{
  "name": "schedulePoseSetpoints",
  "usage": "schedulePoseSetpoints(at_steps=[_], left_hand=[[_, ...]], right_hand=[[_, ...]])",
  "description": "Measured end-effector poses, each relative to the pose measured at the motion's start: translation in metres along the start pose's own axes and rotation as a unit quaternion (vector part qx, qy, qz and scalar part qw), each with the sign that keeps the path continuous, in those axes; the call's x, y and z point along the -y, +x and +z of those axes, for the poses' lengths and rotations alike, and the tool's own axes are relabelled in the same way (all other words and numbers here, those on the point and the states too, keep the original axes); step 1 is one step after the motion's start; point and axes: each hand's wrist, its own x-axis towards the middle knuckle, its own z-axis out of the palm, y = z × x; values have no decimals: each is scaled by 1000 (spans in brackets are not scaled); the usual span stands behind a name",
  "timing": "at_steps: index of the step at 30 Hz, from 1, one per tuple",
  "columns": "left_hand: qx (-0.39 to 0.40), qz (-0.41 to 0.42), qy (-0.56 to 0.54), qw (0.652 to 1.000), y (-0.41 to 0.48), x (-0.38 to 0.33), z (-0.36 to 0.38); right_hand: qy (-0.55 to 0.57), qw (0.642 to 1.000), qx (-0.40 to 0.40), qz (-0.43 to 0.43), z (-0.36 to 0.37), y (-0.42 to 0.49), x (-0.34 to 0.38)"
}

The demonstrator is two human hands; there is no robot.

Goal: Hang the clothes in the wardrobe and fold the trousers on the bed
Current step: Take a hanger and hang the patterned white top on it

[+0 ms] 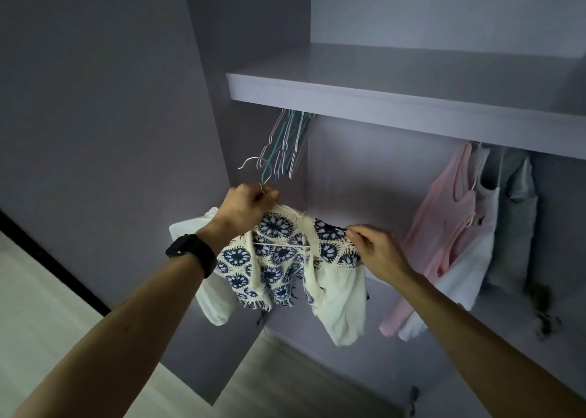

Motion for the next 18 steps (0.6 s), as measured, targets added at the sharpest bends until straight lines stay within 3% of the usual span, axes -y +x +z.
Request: schedulePoseSetpoints(at_steps=[5, 11, 15, 18], left_hand=[[60, 0, 50, 997, -3, -7, 4], [78, 23, -1, 997, -7, -26, 12], [-9, -9, -46, 999, -4, -30, 13], [-53, -26, -22, 998, -1, -25, 10]], right_hand=[[12, 989, 129, 67, -24, 33, -6], [-141, 984, 80, -74, -29, 86, 19], [-87, 977, 192, 23, -11, 93, 34], [-18, 982, 179, 53, -6, 76, 29]])
